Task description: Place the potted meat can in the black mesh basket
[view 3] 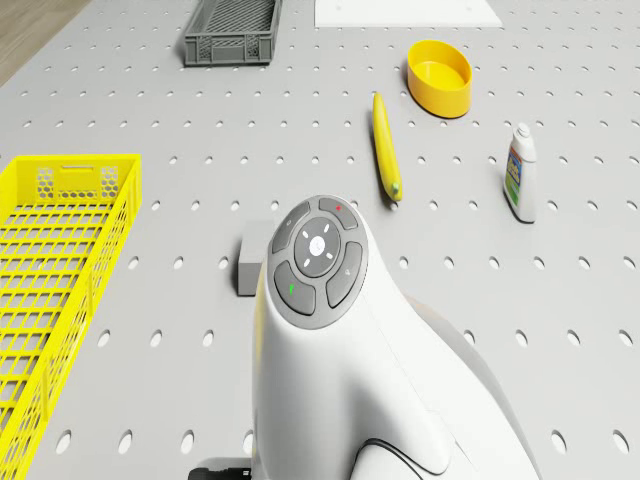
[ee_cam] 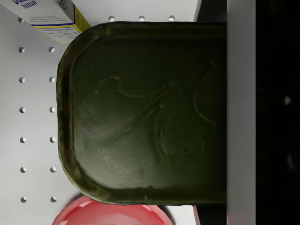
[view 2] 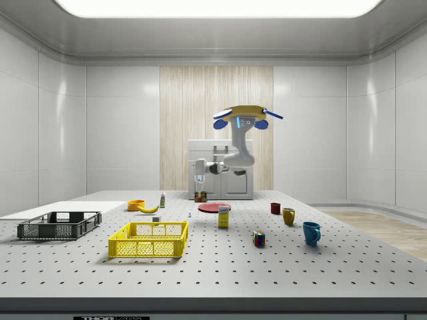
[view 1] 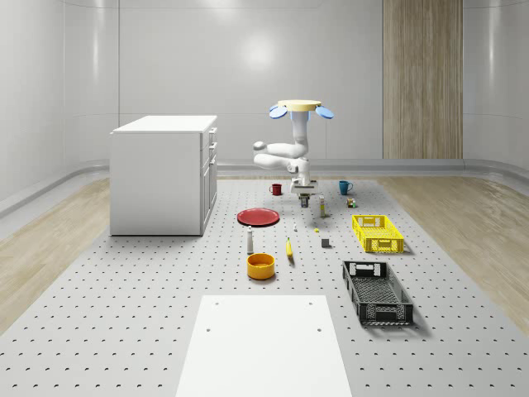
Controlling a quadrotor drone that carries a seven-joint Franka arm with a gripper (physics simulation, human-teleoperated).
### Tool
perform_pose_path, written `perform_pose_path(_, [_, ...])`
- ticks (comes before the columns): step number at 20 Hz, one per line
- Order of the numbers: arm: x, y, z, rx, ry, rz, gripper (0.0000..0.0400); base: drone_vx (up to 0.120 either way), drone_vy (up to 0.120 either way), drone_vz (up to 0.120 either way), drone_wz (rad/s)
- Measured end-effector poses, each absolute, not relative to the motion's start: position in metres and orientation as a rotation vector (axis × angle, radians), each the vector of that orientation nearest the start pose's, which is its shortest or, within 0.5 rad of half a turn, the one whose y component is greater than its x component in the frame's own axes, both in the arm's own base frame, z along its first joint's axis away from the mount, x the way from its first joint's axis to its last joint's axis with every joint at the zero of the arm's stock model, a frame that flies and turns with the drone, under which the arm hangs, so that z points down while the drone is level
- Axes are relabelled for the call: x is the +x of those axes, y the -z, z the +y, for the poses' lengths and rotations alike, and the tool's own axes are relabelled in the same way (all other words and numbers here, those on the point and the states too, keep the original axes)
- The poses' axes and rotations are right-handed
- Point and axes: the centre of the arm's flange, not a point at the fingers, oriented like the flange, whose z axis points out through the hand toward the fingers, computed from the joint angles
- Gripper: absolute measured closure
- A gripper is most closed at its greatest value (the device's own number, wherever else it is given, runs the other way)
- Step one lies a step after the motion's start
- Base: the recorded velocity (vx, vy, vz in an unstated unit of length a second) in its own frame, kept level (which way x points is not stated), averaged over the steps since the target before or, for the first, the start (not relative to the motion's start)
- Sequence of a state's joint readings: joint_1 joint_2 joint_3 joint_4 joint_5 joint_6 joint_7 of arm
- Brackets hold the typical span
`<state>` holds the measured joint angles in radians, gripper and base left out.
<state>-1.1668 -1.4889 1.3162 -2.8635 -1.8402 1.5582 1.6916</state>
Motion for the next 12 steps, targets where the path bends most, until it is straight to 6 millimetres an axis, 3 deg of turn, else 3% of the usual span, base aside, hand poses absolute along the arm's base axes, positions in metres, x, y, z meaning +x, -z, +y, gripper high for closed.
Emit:
perform_pose_path(8, [0.3068,-0.5048,0.0002,-0.004,-0.794,0.002,0.0118,0.12,0.0,0.0,0.0])
perform_pose_path(12, [0.3068,-0.5048,0.0002,-0.004,-0.794,0.002,0.0118,0.12,0.12,0.0,0.0])
